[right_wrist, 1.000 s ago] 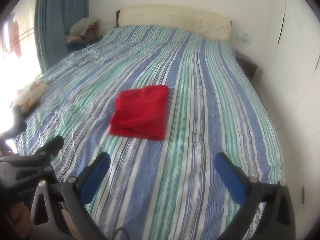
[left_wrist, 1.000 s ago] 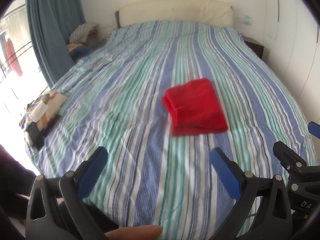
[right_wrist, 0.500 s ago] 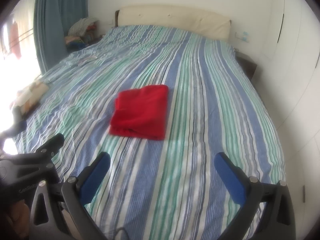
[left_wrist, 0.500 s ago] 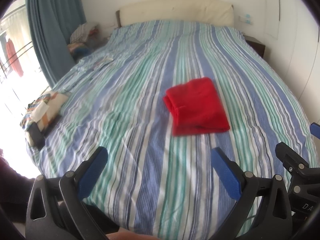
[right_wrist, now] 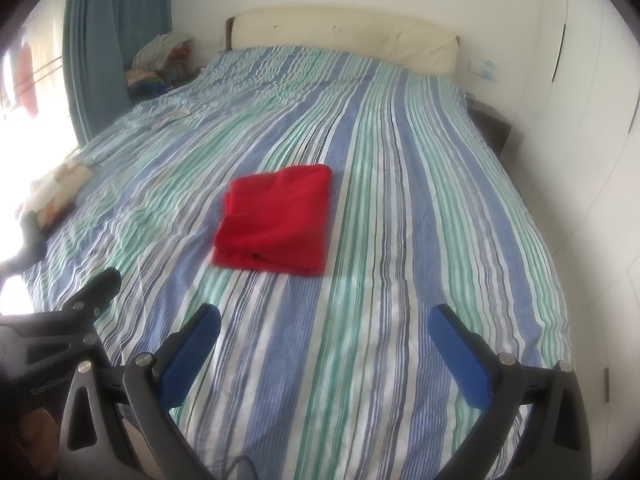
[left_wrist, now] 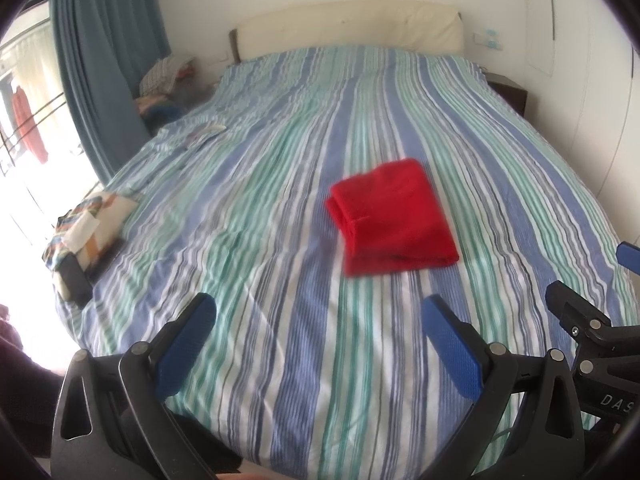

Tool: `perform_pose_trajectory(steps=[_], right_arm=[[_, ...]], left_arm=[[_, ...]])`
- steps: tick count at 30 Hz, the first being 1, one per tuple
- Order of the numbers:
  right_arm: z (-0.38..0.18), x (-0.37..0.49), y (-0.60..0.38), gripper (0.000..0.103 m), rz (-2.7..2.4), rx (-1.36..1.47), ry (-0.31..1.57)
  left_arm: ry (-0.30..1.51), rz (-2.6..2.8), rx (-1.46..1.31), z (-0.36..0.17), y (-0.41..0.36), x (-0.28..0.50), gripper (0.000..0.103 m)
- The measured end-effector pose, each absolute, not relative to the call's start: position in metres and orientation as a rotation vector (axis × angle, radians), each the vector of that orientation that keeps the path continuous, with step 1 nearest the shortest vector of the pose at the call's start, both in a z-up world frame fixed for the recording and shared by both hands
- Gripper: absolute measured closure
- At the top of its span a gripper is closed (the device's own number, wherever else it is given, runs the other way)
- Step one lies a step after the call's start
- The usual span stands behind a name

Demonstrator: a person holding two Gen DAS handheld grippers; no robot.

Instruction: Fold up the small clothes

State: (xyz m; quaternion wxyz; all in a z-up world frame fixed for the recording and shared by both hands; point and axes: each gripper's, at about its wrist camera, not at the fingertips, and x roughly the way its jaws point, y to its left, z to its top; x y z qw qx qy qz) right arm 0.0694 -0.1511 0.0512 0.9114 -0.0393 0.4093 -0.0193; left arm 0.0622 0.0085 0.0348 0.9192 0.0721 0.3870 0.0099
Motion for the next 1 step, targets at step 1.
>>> perform_pose_trajectory(steps=[1], right_arm=[[0.0507,0.0696,-0.1517,0.001,-0.041,-0.080,0.845]], left_arm=[[0.794,0.020,0.153,0.0350,0.0081,0.0619,0.001]])
